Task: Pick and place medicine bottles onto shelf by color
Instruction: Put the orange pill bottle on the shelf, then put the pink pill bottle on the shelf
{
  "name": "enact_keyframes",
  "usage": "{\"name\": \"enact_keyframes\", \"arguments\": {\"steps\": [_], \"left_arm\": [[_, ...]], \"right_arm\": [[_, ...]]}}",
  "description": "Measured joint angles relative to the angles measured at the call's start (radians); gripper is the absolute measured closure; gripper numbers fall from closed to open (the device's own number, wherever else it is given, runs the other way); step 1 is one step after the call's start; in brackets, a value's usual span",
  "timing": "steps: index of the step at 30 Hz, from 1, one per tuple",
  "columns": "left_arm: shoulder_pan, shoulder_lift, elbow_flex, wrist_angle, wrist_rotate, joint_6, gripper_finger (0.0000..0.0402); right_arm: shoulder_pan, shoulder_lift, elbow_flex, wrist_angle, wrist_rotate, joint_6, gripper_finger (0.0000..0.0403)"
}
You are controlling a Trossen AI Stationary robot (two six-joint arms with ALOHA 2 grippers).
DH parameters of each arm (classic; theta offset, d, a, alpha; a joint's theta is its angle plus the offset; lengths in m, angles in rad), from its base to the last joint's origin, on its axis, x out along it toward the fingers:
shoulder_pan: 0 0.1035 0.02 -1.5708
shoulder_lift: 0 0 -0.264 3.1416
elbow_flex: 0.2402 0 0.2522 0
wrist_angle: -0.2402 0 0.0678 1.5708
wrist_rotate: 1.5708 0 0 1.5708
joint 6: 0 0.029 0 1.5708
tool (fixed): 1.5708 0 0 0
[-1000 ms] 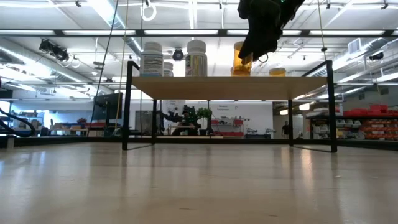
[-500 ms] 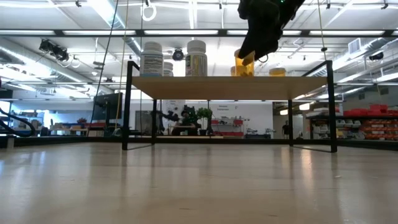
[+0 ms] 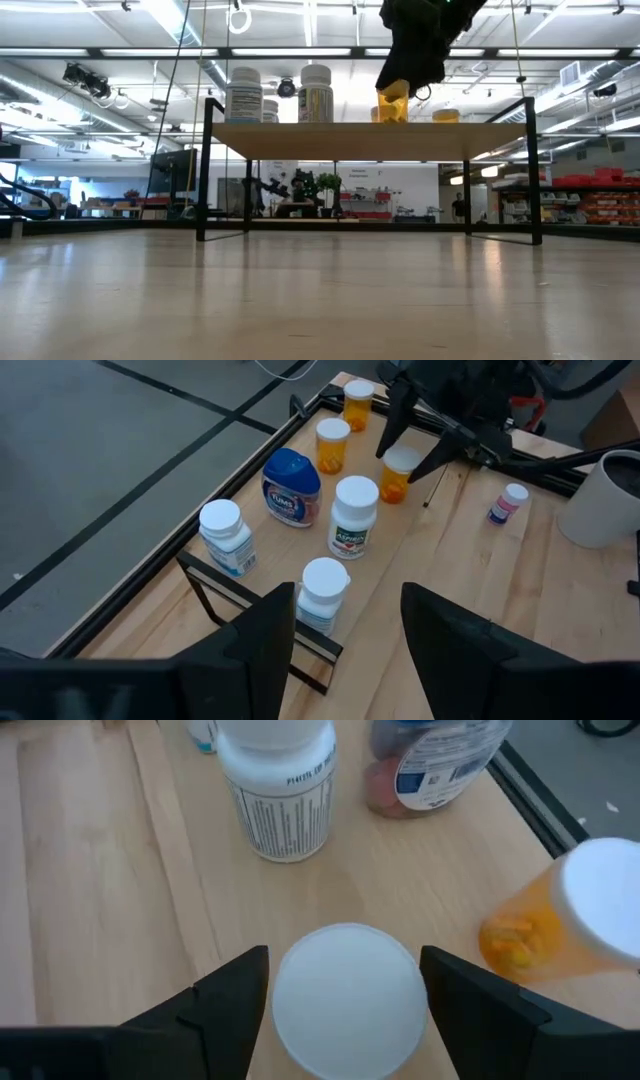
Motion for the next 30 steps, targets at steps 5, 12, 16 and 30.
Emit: {"name": "enact_keyframes", "arguments": {"steps": [5, 12, 16, 30], "left_arm": [[0.0, 0.0, 0.0, 0.0, 0.0, 0.008, 0.0212], [0.0, 0.0, 0.0, -0.002, 0.0, 0.04, 0.0212], [0.0, 0.0, 0.0, -0.002, 0.0, 0.051, 0.0212], [0.0, -0.002, 0.0, -0.009, 0.002, 0.075, 0.0212]], "right_arm": [[0.0, 0.0, 0.036, 0.015, 0.005, -0.001, 0.0134], [0.012, 0.0, 0.087, -0.011, 0.01, 0.026, 0.0134], [0.031, -0.001, 0.11, -0.06, 0.008, 0.094, 0.0134], [0.164, -0.076, 0.117, -0.254, 0.003, 0.429, 0.0134]]}}
